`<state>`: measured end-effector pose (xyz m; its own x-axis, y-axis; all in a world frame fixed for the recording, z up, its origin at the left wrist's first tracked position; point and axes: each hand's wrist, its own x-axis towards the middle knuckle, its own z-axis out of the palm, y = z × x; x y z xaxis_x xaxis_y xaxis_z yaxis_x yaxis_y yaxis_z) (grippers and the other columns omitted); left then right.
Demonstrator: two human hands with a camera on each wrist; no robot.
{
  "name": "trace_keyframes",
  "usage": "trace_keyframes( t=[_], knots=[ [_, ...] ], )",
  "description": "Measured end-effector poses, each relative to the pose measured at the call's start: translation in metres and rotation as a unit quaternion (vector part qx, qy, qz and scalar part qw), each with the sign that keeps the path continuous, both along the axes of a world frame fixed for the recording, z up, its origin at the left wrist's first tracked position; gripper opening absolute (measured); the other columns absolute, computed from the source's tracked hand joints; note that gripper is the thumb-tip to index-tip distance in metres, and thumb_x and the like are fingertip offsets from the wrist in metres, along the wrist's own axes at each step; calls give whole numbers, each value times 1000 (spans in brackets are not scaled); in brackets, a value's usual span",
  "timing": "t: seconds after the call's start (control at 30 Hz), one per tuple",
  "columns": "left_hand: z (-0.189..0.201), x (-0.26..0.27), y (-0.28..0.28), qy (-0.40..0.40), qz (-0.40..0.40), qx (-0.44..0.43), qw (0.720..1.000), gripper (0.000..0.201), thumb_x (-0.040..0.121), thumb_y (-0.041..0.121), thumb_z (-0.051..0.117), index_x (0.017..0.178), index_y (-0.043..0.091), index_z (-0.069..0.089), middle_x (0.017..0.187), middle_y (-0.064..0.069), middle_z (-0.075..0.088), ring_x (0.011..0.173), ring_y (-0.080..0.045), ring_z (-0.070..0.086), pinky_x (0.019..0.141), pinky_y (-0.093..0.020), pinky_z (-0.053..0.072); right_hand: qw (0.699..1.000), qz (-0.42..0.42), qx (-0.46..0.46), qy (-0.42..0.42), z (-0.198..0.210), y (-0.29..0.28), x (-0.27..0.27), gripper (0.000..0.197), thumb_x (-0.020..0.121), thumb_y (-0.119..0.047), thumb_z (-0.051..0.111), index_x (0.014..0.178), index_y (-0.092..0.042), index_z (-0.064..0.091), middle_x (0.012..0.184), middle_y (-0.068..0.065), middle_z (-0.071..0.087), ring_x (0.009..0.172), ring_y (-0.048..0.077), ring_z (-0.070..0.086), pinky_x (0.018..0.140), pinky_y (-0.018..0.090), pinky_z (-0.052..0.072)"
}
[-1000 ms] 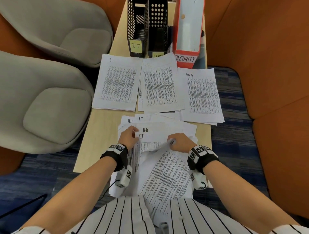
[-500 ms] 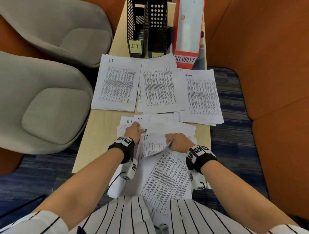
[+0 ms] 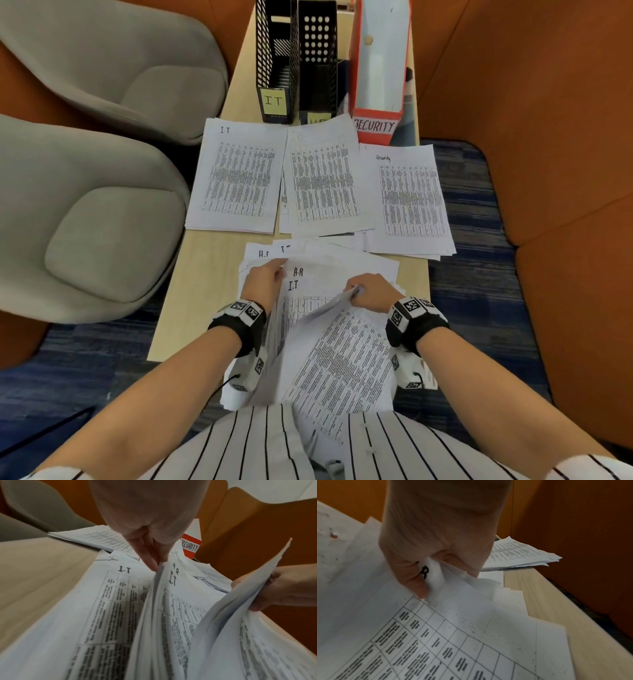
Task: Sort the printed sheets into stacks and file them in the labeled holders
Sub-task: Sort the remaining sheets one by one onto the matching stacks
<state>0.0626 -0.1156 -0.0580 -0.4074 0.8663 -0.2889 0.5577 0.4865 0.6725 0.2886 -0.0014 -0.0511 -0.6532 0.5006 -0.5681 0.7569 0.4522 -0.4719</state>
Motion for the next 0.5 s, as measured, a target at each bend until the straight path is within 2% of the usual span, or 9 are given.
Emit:
trace_keyframes(
  t=[0.1,0.2,0.27,0.37,0.43,0.5],
  knots=[
    [-3,-2,-6,11,-46,-21,999,50,92,5,46,138,24,46,122,-10,64,108,-25,62,96,-35,49,1000,15,15,-10,-4,1,0,11,85,-9,51,76,-13,56,78,7,59,73,21,52,65,28,35],
    [-4,0,-6,37,-57,-35,997,49,93,4,43,137,23,47,127,-10,61,110,-26,60,98,-35,47,1000,15,19,-15,-3,0,-1,11,84,-10,52,75,-16,54,74,1,55,72,19,51,63,27,34],
    [-3,6,-7,37,-49,-20,998,47,92,5,44,136,21,45,122,-9,62,104,-27,61,90,-34,50,1000,17,19,-15,-3,0,-1,10,85,-10,52,76,-12,56,75,2,56,72,20,50,66,28,36],
    [0,16,-8,41,-40,21,998,29,90,7,49,117,16,45,106,-6,62,87,-25,60,75,-34,51,999,21,22,-17,-4,-1,-2,11,85,-10,52,83,-9,62,80,4,59,74,19,51,69,29,38],
    [0,20,-10,56,-48,26,997,16,91,8,48,106,13,49,99,-7,63,84,-27,60,73,-38,52,999,22,20,-17,-6,-1,-1,10,86,-9,51,79,-12,58,79,4,58,73,18,51,68,29,37],
    [-3,21,-10,75,-57,13,995,13,92,11,48,104,11,54,97,-9,64,87,-29,60,74,-37,51,1000,14,15,-14,-6,-2,-1,12,86,-8,51,78,-8,60,77,5,56,71,18,49,67,28,35]
  ],
)
